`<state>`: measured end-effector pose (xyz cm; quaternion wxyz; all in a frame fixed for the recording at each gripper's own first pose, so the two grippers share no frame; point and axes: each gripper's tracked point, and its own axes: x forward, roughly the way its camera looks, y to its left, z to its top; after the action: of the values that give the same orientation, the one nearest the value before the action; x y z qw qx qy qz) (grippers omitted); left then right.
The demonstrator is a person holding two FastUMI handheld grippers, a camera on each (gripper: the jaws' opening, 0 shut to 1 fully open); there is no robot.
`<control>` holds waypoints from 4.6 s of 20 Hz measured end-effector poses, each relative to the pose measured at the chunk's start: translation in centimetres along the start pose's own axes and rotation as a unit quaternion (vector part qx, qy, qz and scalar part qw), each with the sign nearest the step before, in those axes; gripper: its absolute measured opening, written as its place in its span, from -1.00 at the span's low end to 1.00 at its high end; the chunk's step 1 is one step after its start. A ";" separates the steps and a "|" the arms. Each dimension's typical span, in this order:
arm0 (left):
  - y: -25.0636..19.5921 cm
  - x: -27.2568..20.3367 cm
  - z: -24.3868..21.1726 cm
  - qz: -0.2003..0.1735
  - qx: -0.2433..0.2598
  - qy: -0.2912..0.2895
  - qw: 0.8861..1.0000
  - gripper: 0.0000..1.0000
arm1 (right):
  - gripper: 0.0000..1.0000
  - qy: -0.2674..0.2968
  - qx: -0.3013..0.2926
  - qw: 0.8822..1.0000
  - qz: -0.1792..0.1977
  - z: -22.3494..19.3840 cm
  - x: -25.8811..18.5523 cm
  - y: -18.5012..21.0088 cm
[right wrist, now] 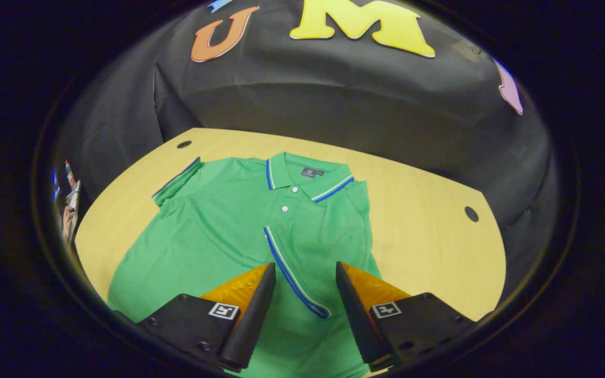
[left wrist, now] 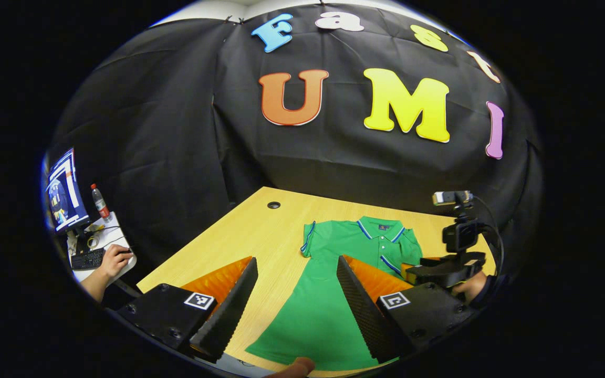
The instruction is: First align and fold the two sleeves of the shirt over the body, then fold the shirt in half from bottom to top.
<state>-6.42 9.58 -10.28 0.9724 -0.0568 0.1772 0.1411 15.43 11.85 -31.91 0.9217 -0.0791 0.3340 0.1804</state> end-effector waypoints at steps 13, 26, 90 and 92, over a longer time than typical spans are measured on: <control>-0.5 18.9 -2.2 -0.082 0.036 0.084 0.992 0.97 | 0.92 -0.108 0.083 0.987 -0.090 5.7 -20.3 -7.1; -0.6 31.1 -6.5 -0.072 0.047 0.172 0.981 0.90 | 0.91 -0.105 0.089 0.977 -0.164 5.1 -27.6 -6.2; -15.0 19.6 -8.5 -0.206 0.213 0.196 0.935 0.92 | 0.91 -0.027 0.147 0.977 -0.149 -4.2 -25.9 -8.2; -13.5 17.9 -8.7 -0.198 0.201 0.200 0.939 0.96 | 0.91 -0.017 0.146 0.979 -0.141 -5.0 -25.1 -8.3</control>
<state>10.75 -0.14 -23.97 0.9165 0.0785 0.3774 -0.1066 -2.18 -4.15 -19.40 0.9452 0.0130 0.3263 -0.0008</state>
